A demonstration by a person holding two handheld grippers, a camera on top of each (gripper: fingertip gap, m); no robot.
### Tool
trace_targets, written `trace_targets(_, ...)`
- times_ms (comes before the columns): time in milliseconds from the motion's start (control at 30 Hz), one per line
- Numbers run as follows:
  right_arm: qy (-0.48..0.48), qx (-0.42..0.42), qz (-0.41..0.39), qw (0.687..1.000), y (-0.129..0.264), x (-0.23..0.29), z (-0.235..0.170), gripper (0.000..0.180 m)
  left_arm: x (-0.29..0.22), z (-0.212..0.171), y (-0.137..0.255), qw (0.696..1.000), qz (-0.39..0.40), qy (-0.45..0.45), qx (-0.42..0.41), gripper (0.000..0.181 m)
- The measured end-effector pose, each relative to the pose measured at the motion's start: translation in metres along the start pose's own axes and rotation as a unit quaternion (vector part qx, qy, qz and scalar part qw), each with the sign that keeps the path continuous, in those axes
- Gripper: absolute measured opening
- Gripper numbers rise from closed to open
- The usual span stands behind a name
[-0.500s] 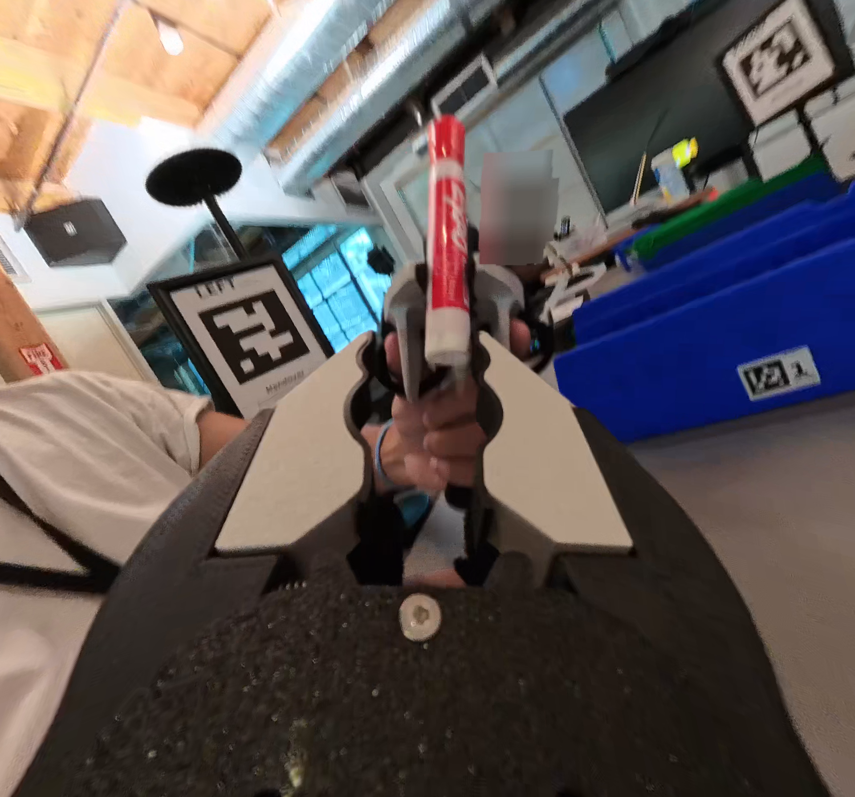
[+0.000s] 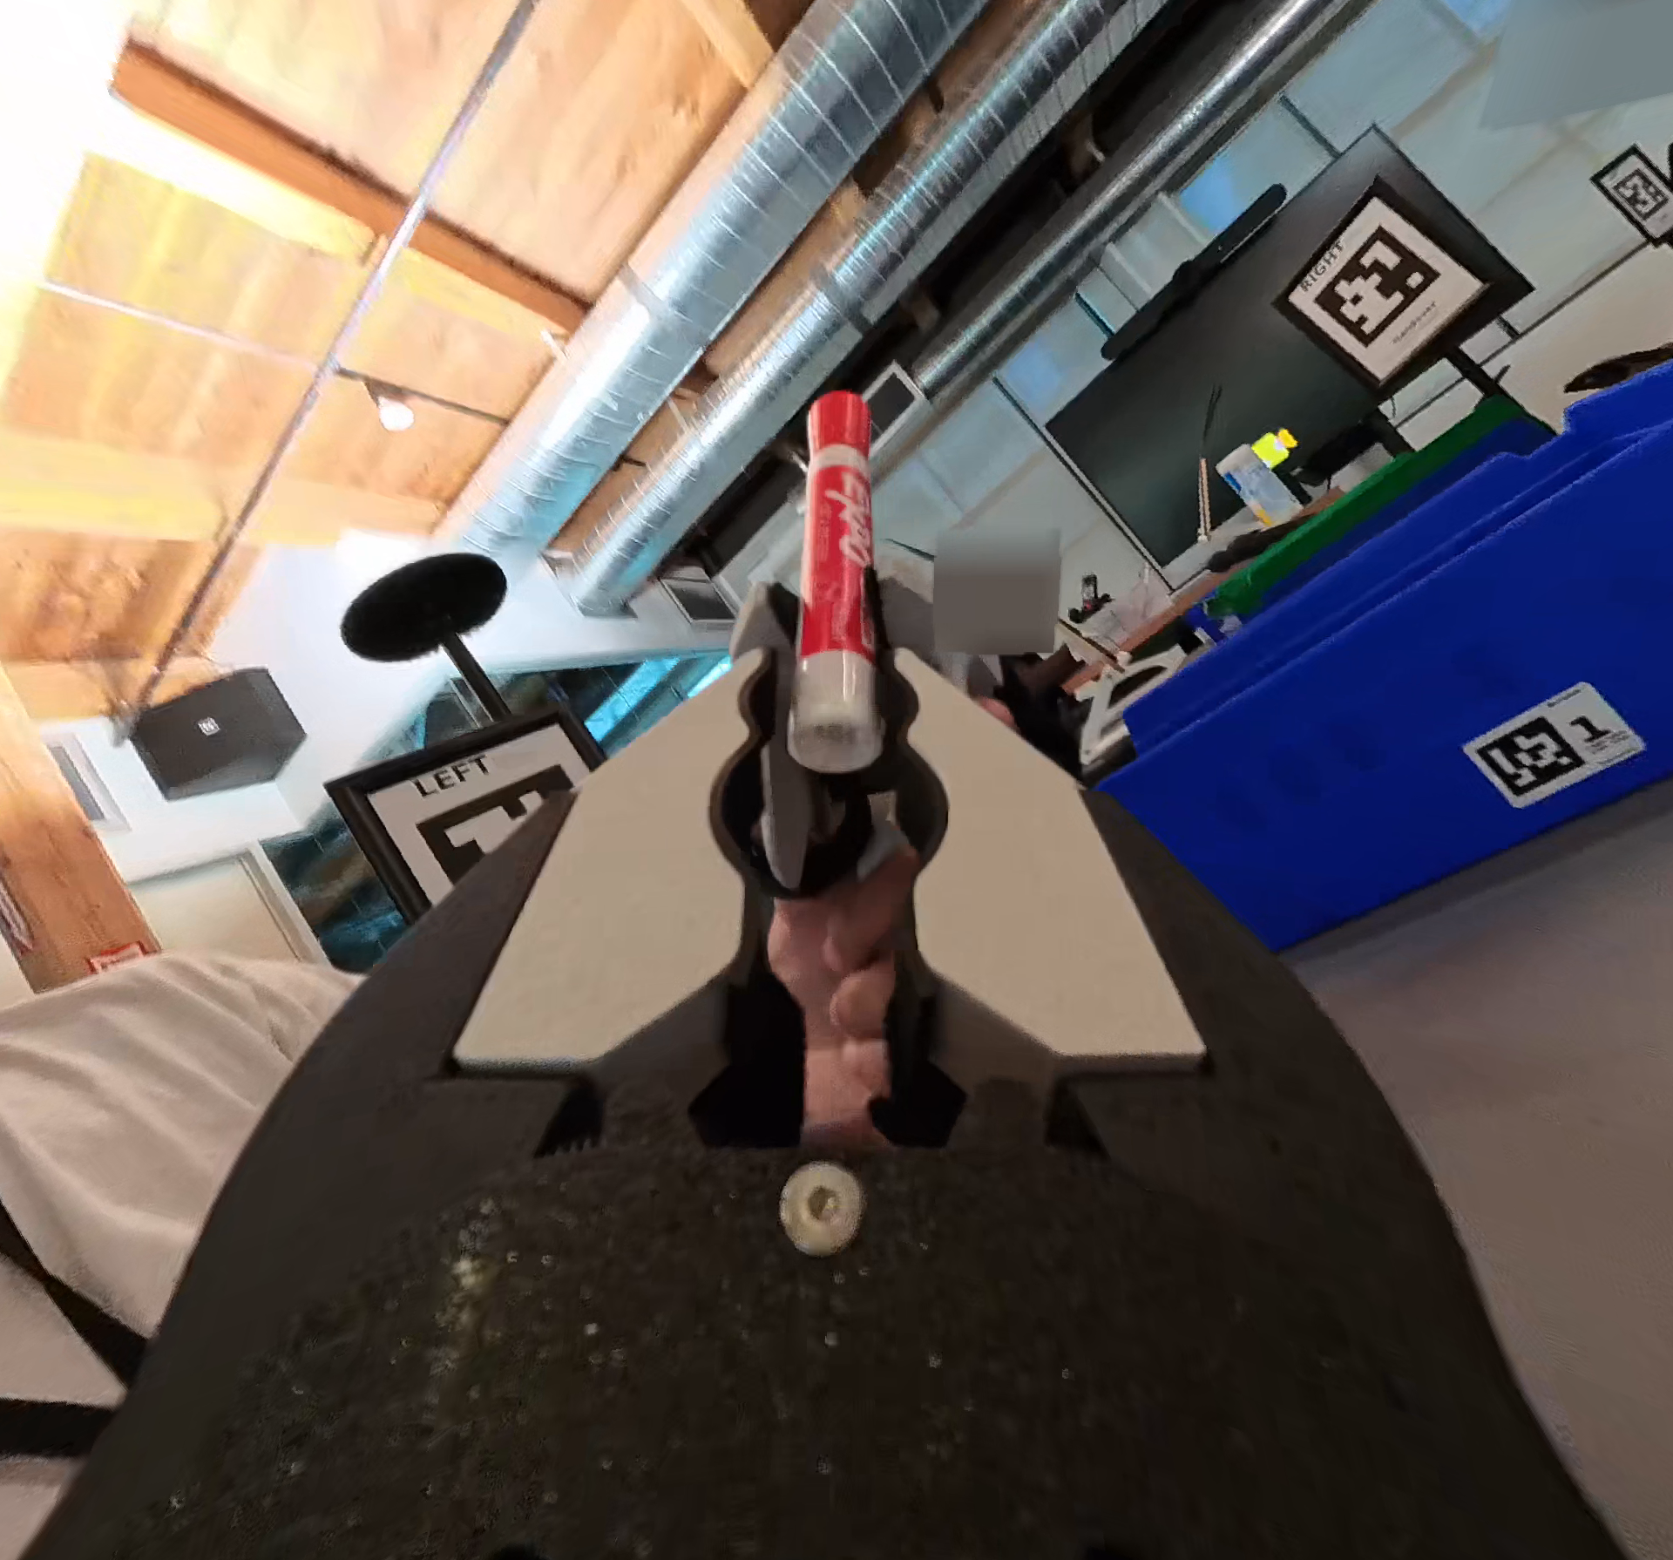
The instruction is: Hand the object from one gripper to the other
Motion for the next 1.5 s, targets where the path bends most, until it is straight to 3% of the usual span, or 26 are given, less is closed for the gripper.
trace_targets(33, -0.005, -0.003, 0.001, 1.000, 0.000, 0.000, 0.000, 0.018, 0.000, -0.001, -0.001, 1.000, 0.001, -0.004, -0.003, 0.020)
trace_targets(200, -0.003, 0.019, -0.006, 1.000, 0.003, -0.003, 0.000, 0.019, 0.001, -0.003, -0.001, 1.000, 0.013, -0.016, -0.008, 0.027)
trace_targets(367, 0.019, 0.056, -0.058, 0.997, 0.017, -0.015, 0.010, 0.018, 0.011, -0.005, 0.003, 0.997, 0.050, -0.040, 0.041, 0.040)
trace_targets(433, 0.022, 0.059, -0.083, 0.995, 0.028, -0.020, 0.019, 0.018, 0.023, -0.006, 0.013, 0.980, 0.135, -0.122, 0.083, 0.068)
trace_targets(467, 0.020, 0.063, -0.095, 0.993, 0.032, -0.023, 0.022, 0.018, 0.032, -0.006, 0.019, 0.956, 0.196, -0.190, 0.111, 0.076)
trace_targets(533, -0.009, 0.076, -0.105, 0.992, 0.034, -0.027, 0.023, 0.018, 0.045, -0.003, 0.034, 0.876, 0.306, -0.333, 0.167, 0.096)
trace_targets(600, -0.031, 0.085, -0.115, 0.989, 0.031, -0.032, 0.017, 0.019, 0.050, -0.001, 0.041, 0.796, 0.366, -0.433, 0.212, 0.105)
trace_targets(667, -0.059, 0.081, -0.126, 0.987, 0.026, -0.037, 0.008, 0.019, 0.050, -0.002, 0.041, 0.764, 0.385, -0.468, 0.222, 0.106)
trace_targets(833, -0.095, 0.087, -0.134, 0.983, 0.014, -0.042, -0.013, 0.018, 0.056, -0.013, 0.035, 0.770, 0.384, -0.448, 0.241, 0.122)
trace_targets(1500, -0.106, 0.151, -0.110, 0.977, 0.017, -0.036, -0.020, 0.019, 0.047, -0.009, 0.034, 0.773, 0.361, -0.475, 0.217, 0.124)
Point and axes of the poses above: each gripper's, where its closed fingertips meet, y back along the fingers, z out of its top, x = y × z across the jaws, the point moved 2 cm from there along y, back along the fingers, and after that the axes turned 6 degrees about x, right-handed, at the moved point
